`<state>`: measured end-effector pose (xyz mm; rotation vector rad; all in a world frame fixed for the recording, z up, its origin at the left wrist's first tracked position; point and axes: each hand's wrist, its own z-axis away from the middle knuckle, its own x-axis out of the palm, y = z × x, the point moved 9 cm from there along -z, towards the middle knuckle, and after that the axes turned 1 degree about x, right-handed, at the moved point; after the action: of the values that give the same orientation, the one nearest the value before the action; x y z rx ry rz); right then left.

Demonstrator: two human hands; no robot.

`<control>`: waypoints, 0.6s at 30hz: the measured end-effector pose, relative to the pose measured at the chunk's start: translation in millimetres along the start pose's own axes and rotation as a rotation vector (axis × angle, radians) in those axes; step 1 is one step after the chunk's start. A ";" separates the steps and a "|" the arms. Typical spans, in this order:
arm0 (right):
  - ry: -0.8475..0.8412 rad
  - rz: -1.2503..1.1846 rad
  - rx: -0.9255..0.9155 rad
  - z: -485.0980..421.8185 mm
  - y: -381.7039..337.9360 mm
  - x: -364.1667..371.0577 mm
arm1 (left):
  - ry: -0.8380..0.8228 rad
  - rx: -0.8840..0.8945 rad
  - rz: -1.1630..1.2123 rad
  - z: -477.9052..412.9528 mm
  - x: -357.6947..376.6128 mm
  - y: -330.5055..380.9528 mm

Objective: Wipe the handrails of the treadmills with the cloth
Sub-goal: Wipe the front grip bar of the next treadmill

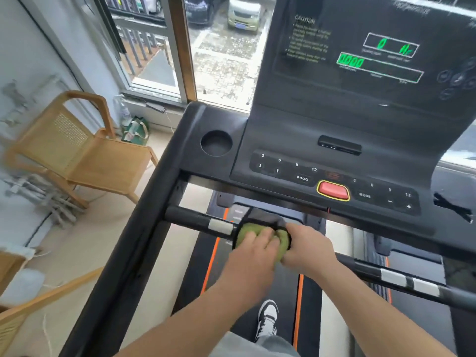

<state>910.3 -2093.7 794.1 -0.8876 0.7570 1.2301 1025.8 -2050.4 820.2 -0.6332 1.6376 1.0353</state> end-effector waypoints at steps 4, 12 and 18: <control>-0.020 0.002 -0.034 1.0 -1.8 1.2 | -0.008 -0.159 -0.066 12.7 -9.2 -73.3; -0.042 0.052 -0.103 -2.0 -13.2 -2.7 | 0.092 -0.569 0.026 16.1 -36.2 -95.6; -0.041 0.061 -0.109 -1.4 -7.1 -0.3 | -0.229 -0.323 0.135 4.9 2.1 -25.2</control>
<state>917.2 -2095.8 794.8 -0.9313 0.6940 1.3496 1048.1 -2058.1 810.0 -0.5940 1.3387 1.4343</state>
